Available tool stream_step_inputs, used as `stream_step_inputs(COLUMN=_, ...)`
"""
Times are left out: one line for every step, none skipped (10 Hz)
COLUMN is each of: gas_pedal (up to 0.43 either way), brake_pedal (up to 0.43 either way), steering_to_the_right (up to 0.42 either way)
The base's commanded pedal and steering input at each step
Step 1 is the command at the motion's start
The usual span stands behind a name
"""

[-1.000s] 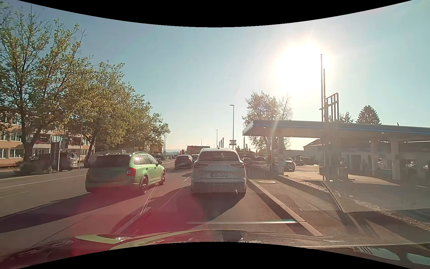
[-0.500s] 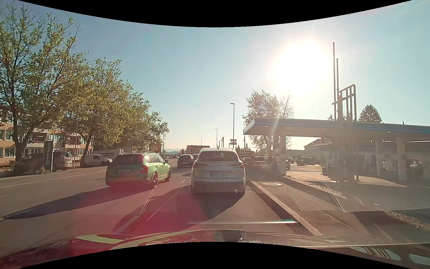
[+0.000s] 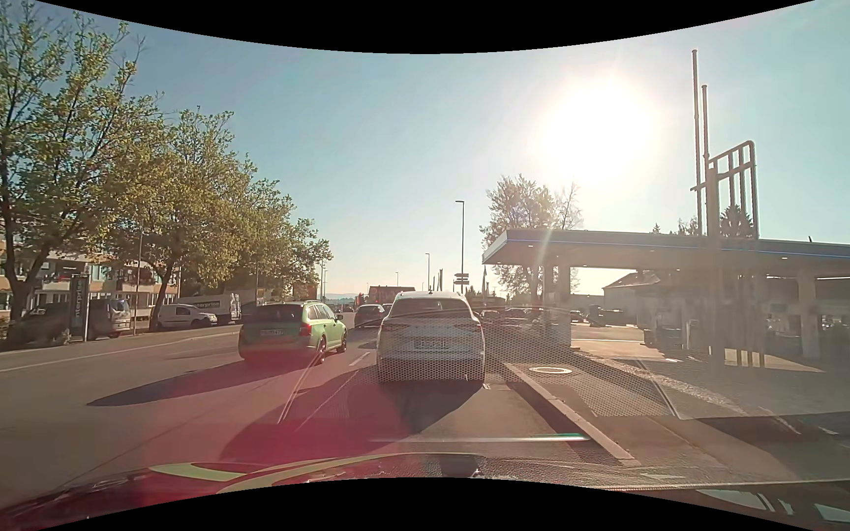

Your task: Follow the waypoints while adhering to traffic rules and regulations

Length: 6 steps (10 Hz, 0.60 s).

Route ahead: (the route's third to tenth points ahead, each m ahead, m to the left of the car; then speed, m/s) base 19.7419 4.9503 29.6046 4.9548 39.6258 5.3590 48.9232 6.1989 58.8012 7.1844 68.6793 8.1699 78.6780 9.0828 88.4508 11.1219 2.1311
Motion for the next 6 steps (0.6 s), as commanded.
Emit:
stream_step_inputs(gas_pedal=0.0, brake_pedal=0.0, steering_to_the_right=0.0)
stream_step_inputs(gas_pedal=0.0, brake_pedal=0.0, steering_to_the_right=0.0)
stream_step_inputs(gas_pedal=0.0, brake_pedal=0.0, steering_to_the_right=0.0)
stream_step_inputs(gas_pedal=0.0, brake_pedal=0.0, steering_to_the_right=0.0)
stream_step_inputs(gas_pedal=0.0, brake_pedal=0.0, steering_to_the_right=0.0)
stream_step_inputs(gas_pedal=0.0, brake_pedal=0.0, steering_to_the_right=0.0)
